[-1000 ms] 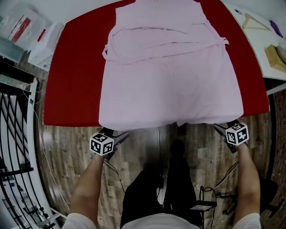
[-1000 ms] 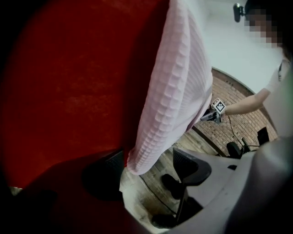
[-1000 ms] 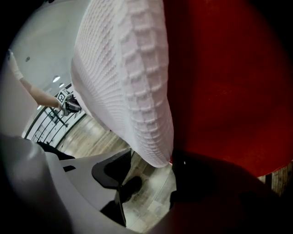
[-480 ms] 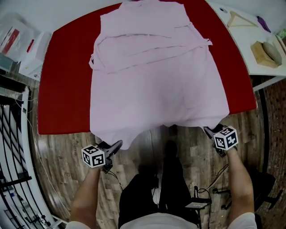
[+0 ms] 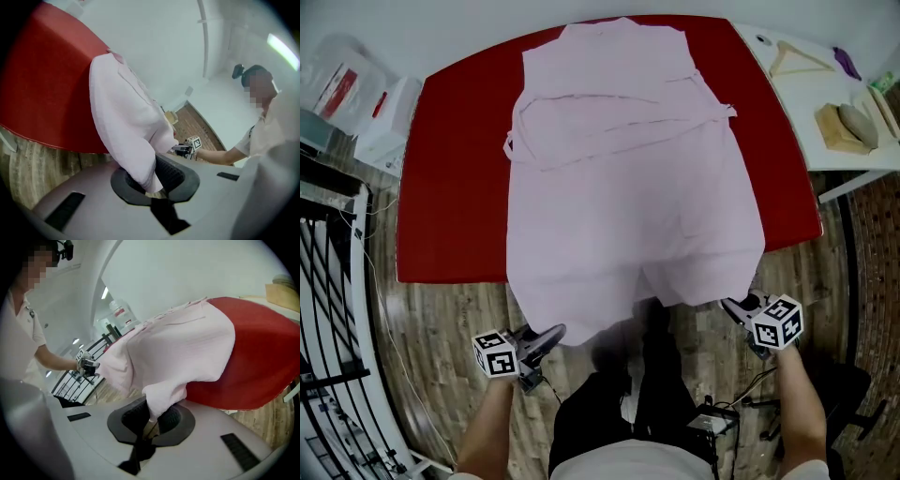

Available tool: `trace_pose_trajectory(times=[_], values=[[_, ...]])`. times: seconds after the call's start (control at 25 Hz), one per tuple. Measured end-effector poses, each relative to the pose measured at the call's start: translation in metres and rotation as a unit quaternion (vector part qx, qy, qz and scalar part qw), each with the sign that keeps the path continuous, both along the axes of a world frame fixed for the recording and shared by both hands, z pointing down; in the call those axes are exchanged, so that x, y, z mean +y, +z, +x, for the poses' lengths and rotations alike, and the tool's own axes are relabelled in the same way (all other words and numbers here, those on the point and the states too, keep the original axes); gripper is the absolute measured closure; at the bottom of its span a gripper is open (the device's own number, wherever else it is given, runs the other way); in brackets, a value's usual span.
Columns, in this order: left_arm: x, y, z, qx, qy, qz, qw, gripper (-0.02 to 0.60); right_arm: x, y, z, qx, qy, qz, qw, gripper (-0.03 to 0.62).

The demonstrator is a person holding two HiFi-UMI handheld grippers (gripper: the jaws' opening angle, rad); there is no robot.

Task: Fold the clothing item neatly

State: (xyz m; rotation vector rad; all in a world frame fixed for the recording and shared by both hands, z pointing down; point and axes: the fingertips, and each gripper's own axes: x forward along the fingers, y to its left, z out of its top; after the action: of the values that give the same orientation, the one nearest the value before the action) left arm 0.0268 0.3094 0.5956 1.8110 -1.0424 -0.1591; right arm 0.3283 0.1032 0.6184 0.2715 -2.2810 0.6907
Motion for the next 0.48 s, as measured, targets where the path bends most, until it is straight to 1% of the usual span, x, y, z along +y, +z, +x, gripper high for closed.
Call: trace_pose_trajectory(times=[0.12,0.2,0.36,0.48], values=[[0.0,-0.029,0.005,0.047,-0.007,0.002,0.9989,0.557,0.009,-0.027,-0.003,-0.021,-0.004,-0.003,1.0,0.571],[-0.001,-0.049,0.007,0.061,-0.003,0.009,0.9981,0.557,0.011,-0.049,-0.005,-0.04,-0.004,-0.003,0.999,0.571],[-0.006,-0.087,0.01,0.052,0.012,0.031,0.9981,0.557,0.011,-0.095,-0.016,-0.079,-0.008,-0.003,0.997,0.571],[-0.013,-0.112,0.012,0.043,0.012,0.044,0.998,0.557,0.007,-0.126,-0.023,-0.102,-0.01,0.005,0.995,0.571]])
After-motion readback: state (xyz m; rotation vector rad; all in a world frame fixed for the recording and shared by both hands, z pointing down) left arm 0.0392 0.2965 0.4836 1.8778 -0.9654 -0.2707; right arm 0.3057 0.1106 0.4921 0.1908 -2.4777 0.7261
